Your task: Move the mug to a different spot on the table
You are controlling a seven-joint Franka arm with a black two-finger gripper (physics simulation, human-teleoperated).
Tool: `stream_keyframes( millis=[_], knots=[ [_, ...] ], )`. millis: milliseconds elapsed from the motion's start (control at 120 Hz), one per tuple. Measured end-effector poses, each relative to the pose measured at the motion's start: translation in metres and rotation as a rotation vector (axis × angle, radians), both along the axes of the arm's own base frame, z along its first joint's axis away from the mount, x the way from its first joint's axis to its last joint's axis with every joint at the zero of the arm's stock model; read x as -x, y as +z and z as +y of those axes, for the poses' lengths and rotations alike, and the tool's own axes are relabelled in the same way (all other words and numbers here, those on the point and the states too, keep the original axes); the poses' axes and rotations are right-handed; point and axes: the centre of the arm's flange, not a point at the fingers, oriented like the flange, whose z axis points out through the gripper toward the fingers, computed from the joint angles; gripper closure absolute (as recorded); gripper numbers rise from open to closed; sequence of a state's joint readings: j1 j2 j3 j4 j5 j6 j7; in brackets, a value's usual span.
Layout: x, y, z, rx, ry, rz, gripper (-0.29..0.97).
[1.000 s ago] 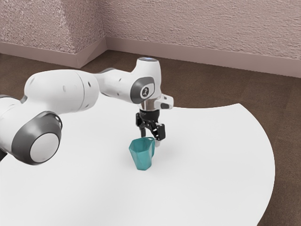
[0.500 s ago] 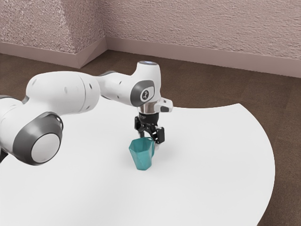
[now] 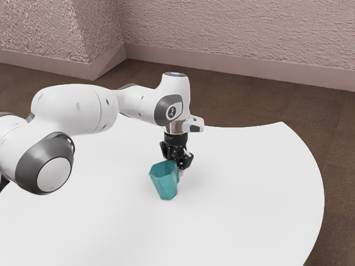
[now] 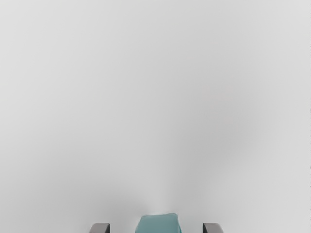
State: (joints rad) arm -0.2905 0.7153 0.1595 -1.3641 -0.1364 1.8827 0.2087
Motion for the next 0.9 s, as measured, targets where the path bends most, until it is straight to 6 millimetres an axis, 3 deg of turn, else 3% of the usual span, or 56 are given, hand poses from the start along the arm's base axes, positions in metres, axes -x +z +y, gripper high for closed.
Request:
stream_keyframes(
  millis=[358,658,900],
  knots=[
    [-0.001,0.002,0.005,-0.012,0.013,-0.004,0.65],
    [0.001,0.009,0.016,-0.029,0.033,0.022,0.68],
    [0.005,0.017,0.048,-0.033,0.081,0.071,0.68]
  ],
)
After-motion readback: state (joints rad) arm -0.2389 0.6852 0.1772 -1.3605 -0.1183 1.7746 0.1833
